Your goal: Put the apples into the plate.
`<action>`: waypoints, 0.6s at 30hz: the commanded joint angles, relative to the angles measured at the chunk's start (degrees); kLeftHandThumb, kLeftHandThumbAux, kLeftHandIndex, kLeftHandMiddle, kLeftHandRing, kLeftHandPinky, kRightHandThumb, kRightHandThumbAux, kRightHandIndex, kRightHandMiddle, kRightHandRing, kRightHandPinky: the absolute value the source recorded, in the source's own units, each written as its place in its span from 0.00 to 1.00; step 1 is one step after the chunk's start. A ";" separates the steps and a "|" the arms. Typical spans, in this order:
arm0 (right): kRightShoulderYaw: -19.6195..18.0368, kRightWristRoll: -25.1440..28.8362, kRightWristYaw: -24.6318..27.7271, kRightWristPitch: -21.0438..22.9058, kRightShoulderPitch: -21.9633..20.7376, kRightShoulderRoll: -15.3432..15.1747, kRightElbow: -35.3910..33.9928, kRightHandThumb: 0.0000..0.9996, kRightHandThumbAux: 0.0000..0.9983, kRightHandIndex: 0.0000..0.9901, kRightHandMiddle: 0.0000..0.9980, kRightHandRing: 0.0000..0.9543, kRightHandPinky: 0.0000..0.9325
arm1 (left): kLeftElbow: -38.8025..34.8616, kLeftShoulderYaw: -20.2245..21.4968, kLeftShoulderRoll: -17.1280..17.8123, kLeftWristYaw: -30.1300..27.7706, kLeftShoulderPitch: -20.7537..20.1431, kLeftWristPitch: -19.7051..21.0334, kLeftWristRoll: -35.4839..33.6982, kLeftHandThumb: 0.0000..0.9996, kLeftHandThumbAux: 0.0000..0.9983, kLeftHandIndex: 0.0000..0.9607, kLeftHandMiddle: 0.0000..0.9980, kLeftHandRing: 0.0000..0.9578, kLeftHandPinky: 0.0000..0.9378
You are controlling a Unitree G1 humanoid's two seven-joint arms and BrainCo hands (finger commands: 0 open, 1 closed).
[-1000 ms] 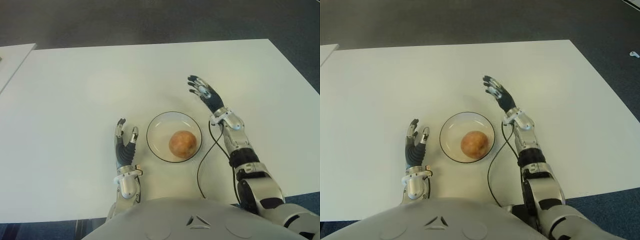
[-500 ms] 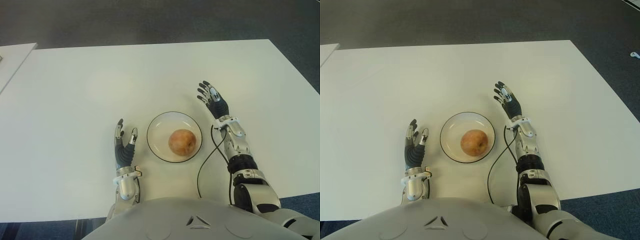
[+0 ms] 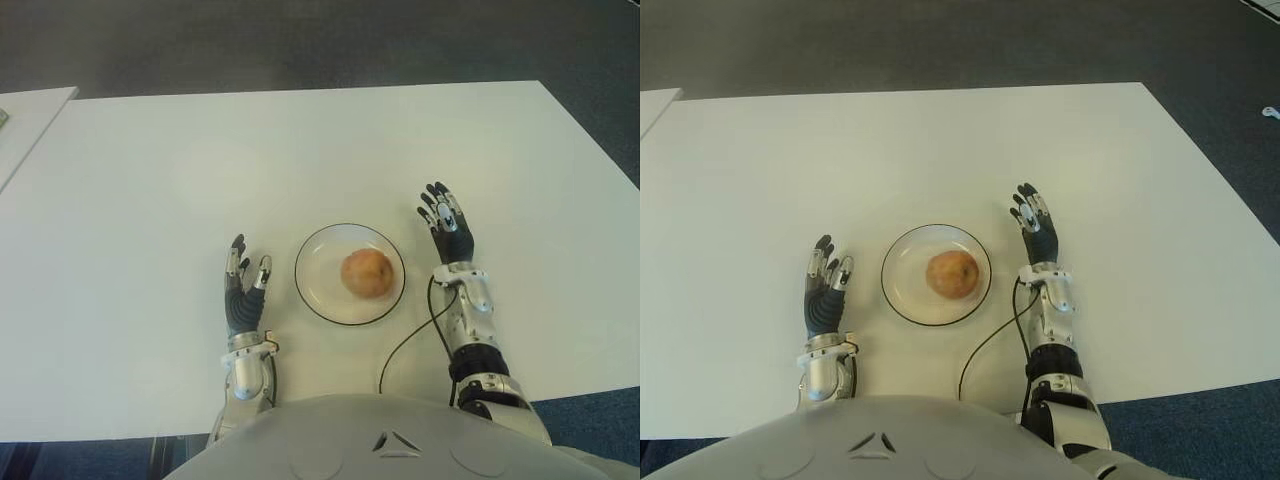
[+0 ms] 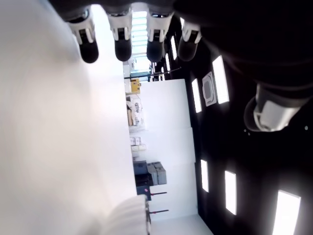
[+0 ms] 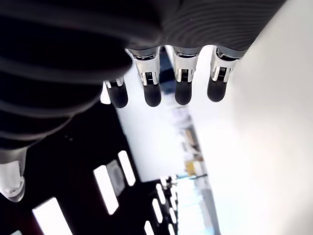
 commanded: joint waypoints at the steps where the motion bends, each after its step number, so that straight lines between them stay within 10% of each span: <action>1: 0.86 -2.27 -0.32 -2.45 3.36 0.81 5.45 0.17 0.50 0.10 0.14 0.10 0.10 | 3.62 0.48 0.89 -1.72 1.00 -1.25 0.38 0.00 0.45 0.07 0.00 0.00 0.00; 18: 3.34 -5.71 -0.66 -4.49 5.02 1.12 5.59 0.15 0.51 0.00 0.04 0.00 0.00 | 7.40 2.19 1.86 -9.18 -0.56 -3.94 -4.71 0.00 0.44 0.02 0.00 0.00 0.00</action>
